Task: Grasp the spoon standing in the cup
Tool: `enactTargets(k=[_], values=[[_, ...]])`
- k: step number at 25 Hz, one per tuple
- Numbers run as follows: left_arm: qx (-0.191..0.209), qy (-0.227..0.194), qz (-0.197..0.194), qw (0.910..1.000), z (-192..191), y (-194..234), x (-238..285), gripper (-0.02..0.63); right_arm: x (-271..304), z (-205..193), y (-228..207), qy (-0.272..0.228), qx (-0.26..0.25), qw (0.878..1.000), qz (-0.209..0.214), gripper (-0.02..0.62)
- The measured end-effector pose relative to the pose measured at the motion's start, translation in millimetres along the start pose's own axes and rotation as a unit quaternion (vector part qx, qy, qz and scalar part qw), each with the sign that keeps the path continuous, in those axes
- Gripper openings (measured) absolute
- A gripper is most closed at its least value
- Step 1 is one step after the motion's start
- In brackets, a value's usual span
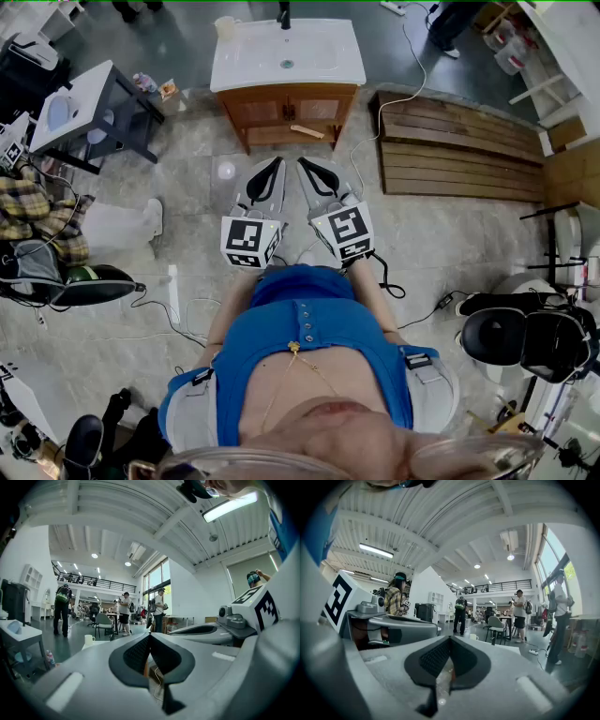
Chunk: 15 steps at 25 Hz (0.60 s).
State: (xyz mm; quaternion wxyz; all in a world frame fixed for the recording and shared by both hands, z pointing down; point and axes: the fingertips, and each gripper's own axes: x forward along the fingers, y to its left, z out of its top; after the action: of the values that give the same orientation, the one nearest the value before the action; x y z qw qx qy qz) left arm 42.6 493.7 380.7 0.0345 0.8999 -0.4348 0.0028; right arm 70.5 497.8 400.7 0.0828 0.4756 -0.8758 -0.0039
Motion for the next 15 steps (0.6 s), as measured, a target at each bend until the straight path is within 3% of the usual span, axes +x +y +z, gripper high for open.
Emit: enactTargets(k=[15], values=[[-0.006,0.019,0.024,0.9995,-14,-2,2,0.002,-5,-7,-15,-0.024,0.057,0.998,0.010,0.002]])
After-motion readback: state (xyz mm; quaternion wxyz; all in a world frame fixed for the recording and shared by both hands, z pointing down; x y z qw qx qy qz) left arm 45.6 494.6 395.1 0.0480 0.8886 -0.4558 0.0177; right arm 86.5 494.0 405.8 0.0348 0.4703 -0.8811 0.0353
